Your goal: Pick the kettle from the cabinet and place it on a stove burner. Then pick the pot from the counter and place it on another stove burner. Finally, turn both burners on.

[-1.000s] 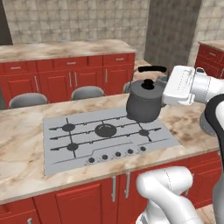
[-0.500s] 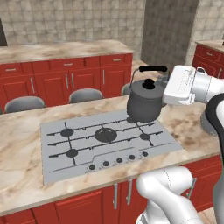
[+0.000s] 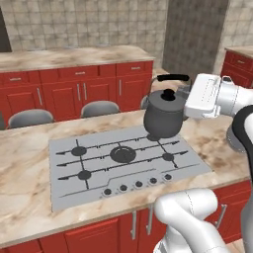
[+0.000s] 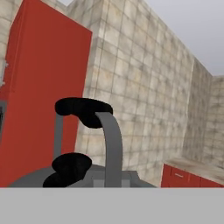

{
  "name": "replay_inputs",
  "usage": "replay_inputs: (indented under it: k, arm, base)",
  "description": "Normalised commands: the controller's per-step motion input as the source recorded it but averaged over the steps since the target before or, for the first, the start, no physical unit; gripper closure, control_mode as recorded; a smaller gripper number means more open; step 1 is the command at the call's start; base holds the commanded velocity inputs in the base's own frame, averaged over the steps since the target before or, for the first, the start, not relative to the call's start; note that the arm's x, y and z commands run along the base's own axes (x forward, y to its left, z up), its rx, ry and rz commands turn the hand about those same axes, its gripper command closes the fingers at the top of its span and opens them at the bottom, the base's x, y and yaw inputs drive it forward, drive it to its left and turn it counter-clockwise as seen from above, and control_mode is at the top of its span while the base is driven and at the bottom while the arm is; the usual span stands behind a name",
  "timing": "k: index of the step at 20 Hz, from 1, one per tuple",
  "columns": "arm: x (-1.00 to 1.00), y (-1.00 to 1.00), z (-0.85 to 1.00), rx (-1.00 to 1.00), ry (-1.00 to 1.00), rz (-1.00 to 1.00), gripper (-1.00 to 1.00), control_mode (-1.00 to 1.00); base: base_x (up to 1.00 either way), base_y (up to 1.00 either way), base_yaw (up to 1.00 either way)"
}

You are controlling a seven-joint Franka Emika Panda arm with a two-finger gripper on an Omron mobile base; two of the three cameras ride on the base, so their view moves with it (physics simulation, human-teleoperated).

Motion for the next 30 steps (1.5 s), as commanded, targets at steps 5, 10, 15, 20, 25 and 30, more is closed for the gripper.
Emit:
replay_inputs:
  k: [5, 10, 15, 20, 25, 30]
  arm:
    - [0.0, 0.0, 0.0, 0.0, 0.0, 0.0, 1.0, 1.0]
    - [0.0, 0.0, 0.0, 0.0, 0.0, 0.0, 1.0, 1.0]
    - [0.0, 0.0, 0.0, 0.0, 0.0, 0.0, 1.0, 1.0]
    - [0.0, 0.0, 0.0, 0.0, 0.0, 0.0, 1.0, 1.0]
    - [0.0, 0.0, 0.0, 0.0, 0.0, 0.0, 1.0, 1.0]
    - [0.07, 0.0, -0.02, 0.0, 0.04, 0.04, 1.0, -1.0]
  base:
    - [0.23, 0.35, 0.11]
    - [0.29, 0.35, 0.09]
    - [0.45, 0.21, 0.07]
    - [0.46, 0.17, 0.07]
    - [0.26, 0.11, 0.06]
    - [0.0, 0.0, 0.0]
